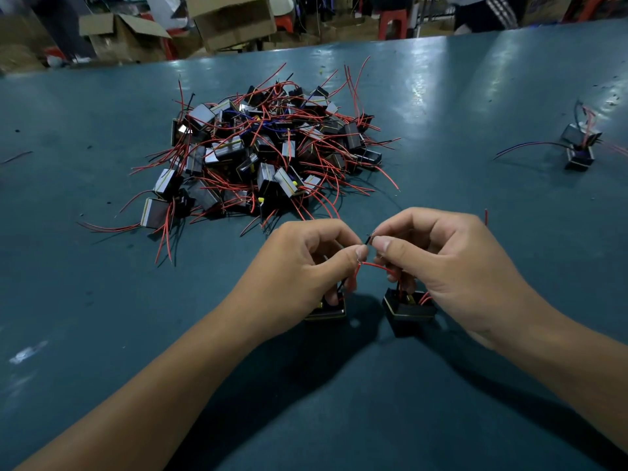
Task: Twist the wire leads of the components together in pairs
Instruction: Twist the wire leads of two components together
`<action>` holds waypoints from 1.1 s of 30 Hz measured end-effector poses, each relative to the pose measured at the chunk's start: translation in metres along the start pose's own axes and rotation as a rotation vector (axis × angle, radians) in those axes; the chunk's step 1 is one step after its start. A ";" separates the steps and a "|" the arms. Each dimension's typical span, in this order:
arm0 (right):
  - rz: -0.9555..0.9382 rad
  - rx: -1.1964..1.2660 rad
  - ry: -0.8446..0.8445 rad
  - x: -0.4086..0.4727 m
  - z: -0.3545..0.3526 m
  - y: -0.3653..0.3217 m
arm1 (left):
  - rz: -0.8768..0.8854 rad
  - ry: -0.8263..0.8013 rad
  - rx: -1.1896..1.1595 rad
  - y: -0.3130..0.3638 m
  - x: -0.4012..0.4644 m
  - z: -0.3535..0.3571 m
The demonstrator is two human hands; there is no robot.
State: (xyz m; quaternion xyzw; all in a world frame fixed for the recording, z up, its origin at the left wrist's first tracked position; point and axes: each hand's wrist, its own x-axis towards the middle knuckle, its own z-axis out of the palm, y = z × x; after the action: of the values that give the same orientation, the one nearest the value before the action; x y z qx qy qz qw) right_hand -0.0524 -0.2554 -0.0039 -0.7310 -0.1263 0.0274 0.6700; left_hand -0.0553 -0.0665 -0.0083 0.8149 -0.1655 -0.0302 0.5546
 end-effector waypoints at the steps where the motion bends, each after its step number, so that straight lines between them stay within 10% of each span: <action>1: -0.008 -0.003 -0.001 0.000 0.000 0.001 | 0.004 -0.001 0.006 0.000 0.000 0.000; 20: -0.109 -0.046 0.016 0.000 0.004 0.006 | 0.024 0.030 -0.014 0.005 -0.003 -0.001; 33: -0.296 -0.328 -0.039 -0.004 0.000 -0.003 | 0.348 0.099 0.519 0.027 0.001 -0.010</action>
State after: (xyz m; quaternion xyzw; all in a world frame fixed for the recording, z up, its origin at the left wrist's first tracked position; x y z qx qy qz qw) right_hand -0.0570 -0.2560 -0.0013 -0.8029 -0.2479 -0.0780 0.5364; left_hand -0.0588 -0.0664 0.0209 0.8891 -0.2777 0.1481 0.3324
